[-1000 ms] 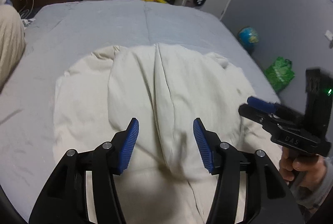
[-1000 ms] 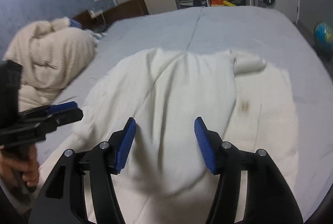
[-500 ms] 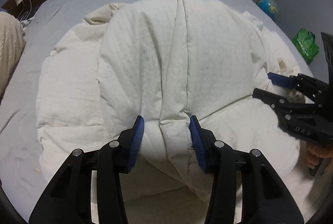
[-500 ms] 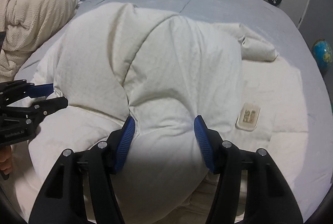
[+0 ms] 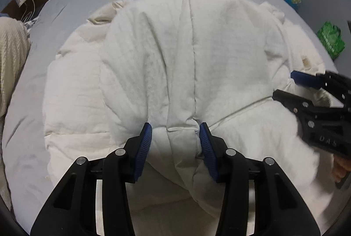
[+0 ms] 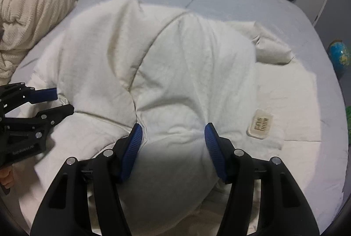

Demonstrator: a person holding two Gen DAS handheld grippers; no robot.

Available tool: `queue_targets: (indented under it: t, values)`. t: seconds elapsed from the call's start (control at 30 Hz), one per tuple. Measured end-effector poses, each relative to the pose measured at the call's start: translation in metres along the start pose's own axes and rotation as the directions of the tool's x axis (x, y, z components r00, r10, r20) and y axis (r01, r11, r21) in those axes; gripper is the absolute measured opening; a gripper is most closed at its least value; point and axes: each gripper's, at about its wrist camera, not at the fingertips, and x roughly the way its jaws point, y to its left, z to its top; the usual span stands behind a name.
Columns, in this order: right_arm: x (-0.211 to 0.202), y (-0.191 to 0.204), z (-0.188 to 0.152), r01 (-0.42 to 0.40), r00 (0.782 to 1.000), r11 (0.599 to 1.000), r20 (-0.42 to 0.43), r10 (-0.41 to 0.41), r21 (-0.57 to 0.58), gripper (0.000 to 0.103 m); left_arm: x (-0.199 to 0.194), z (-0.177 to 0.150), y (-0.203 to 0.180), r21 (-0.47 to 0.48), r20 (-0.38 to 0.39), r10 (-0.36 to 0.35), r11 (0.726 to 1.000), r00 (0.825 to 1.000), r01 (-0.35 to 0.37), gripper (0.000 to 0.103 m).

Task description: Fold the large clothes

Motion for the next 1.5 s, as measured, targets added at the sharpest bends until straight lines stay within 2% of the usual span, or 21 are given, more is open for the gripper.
queue_targets:
  t: [0.07, 0.13, 0.17, 0.3, 0.43, 0.63, 0.67, 0.93, 1.0, 1.1, 1.23, 1.33, 1.37, 1.5]
  values:
    - [-0.017, -0.006, -0.006, -0.013, 0.999, 1.000, 0.039, 0.013, 0.005, 0.056, -0.011, -0.003, 0.006, -0.032, 0.020, -0.053, 0.998, 0.998, 0.054, 0.045]
    - [-0.034, -0.014, -0.016, -0.017, 0.997, 1.000, 0.073, 0.016, 0.012, 0.056, -0.027, -0.013, 0.015, -0.055, 0.056, -0.091, 0.994, 0.994, 0.094, 0.060]
    - [-0.040, -0.018, -0.022, -0.023, 0.996, 1.000, 0.083, 0.021, 0.017, 0.056, -0.034, -0.021, 0.021, -0.061, 0.075, -0.092, 0.993, 0.993, 0.097, 0.071]
    - [-0.060, -0.042, -0.050, -0.030, 0.995, 0.999, 0.099, 0.026, 0.037, 0.056, -0.050, -0.047, 0.046, -0.107, 0.105, -0.133, 0.984, 0.986, 0.145, 0.079]
    - [-0.072, -0.068, -0.079, -0.011, 0.998, 0.998, 0.070, 0.006, 0.061, 0.056, -0.055, -0.074, 0.065, -0.127, 0.051, -0.096, 0.987, 0.994, 0.102, 0.080]
    - [-0.089, -0.094, -0.120, -0.027, 1.000, 0.990, 0.016, 0.025, 0.138, 0.057, -0.069, -0.120, 0.094, -0.176, -0.042, -0.078, 0.982, 0.996, 0.069, 0.082]
    - [-0.093, -0.099, -0.127, -0.033, 0.999, 0.987, 0.005, 0.033, 0.158, 0.057, -0.072, -0.127, 0.100, -0.185, -0.044, -0.074, 0.981, 0.996, 0.065, 0.086]
    - [-0.112, -0.114, -0.175, -0.020, 0.999, 0.961, -0.036, 0.032, 0.277, 0.057, -0.095, -0.167, 0.121, -0.329, -0.028, -0.102, 0.940, 0.994, 0.087, 0.087]
    - [-0.116, -0.115, -0.182, -0.013, 0.999, 0.952, -0.046, 0.029, 0.307, 0.058, -0.094, -0.174, 0.117, -0.329, -0.055, -0.117, 0.940, 0.992, 0.092, 0.087]
    - [-0.122, -0.112, -0.198, -0.003, 0.996, 0.950, -0.079, 0.029, 0.311, 0.058, -0.105, -0.184, 0.113, -0.312, -0.042, -0.102, 0.946, 0.994, 0.084, 0.088]
    - [-0.133, -0.105, -0.212, 0.002, 0.995, 0.958, -0.094, 0.026, 0.288, 0.059, -0.113, -0.199, 0.112, -0.329, -0.045, -0.117, 0.940, 0.992, 0.096, 0.088]
    - [-0.147, -0.106, -0.222, 0.003, 0.998, 0.953, -0.057, 0.015, 0.302, 0.059, -0.123, -0.209, 0.111, -0.338, -0.019, -0.108, 0.936, 0.994, 0.095, 0.090]
    - [-0.149, -0.109, -0.223, 0.005, 0.999, 0.948, -0.051, 0.012, 0.318, 0.059, -0.126, -0.211, 0.111, -0.342, -0.013, -0.108, 0.935, 0.994, 0.097, 0.093]
    - [-0.158, -0.124, -0.231, 0.041, 0.999, 0.920, -0.041, -0.028, 0.390, 0.059, -0.132, -0.224, 0.112, -0.369, -0.005, -0.120, 0.923, 0.993, 0.109, 0.094]
